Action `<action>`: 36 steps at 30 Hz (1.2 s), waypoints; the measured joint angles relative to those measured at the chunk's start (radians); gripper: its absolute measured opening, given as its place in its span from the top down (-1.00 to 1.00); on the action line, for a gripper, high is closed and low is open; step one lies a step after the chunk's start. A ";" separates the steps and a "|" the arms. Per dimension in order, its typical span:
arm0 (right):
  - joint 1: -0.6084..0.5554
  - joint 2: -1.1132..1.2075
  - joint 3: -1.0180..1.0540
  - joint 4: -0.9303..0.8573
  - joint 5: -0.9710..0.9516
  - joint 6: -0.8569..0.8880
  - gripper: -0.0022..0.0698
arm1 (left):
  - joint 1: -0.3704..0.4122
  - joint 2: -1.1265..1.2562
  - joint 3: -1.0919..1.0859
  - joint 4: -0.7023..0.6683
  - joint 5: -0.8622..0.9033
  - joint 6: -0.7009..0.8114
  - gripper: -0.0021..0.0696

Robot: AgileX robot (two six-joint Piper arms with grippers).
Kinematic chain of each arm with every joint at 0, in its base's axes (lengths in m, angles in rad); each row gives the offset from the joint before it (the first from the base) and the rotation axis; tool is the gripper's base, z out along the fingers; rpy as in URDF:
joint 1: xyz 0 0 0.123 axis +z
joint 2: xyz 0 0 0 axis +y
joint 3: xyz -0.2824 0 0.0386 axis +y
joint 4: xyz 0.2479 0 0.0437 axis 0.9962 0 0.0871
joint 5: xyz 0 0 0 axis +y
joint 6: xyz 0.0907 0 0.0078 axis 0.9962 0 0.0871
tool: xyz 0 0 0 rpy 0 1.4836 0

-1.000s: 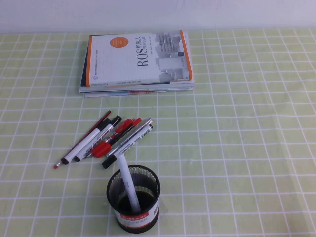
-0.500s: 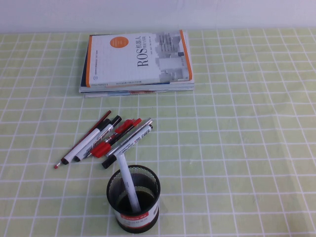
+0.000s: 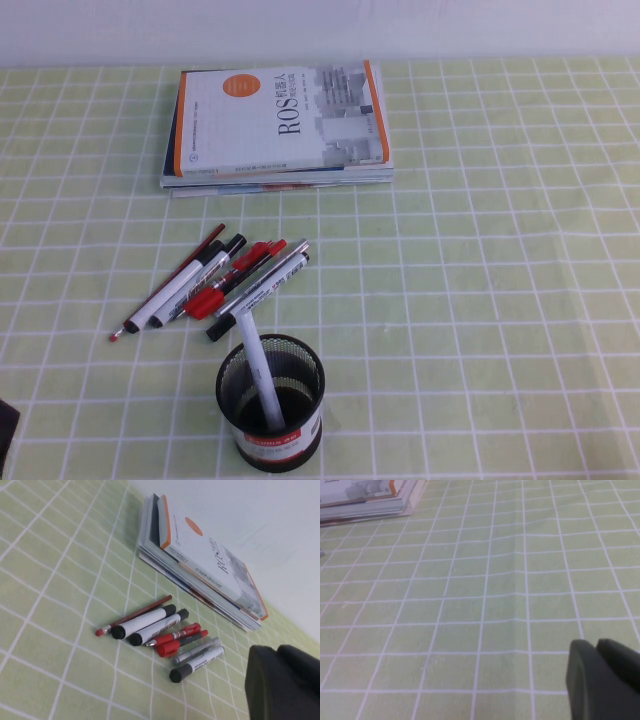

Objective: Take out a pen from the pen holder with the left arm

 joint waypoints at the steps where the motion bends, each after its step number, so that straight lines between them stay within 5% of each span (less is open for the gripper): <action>1: 0.000 0.000 0.000 0.000 0.000 0.000 0.97 | 0.000 0.025 -0.025 -0.002 0.018 0.025 0.95; 18: 0.000 0.000 0.000 0.000 0.000 0.000 0.97 | 0.000 0.680 -0.523 -0.016 0.446 0.454 0.95; 25: 0.000 0.000 0.000 0.000 0.000 0.000 0.97 | -0.004 0.923 -0.568 -0.317 0.421 0.810 0.95; 29: 0.000 0.000 0.000 0.000 0.000 0.000 0.97 | -0.061 0.996 -0.570 -0.456 0.344 0.940 0.95; 36: 0.000 0.000 0.000 0.000 0.000 0.000 0.97 | -0.234 1.095 -0.570 -0.491 0.207 0.986 0.95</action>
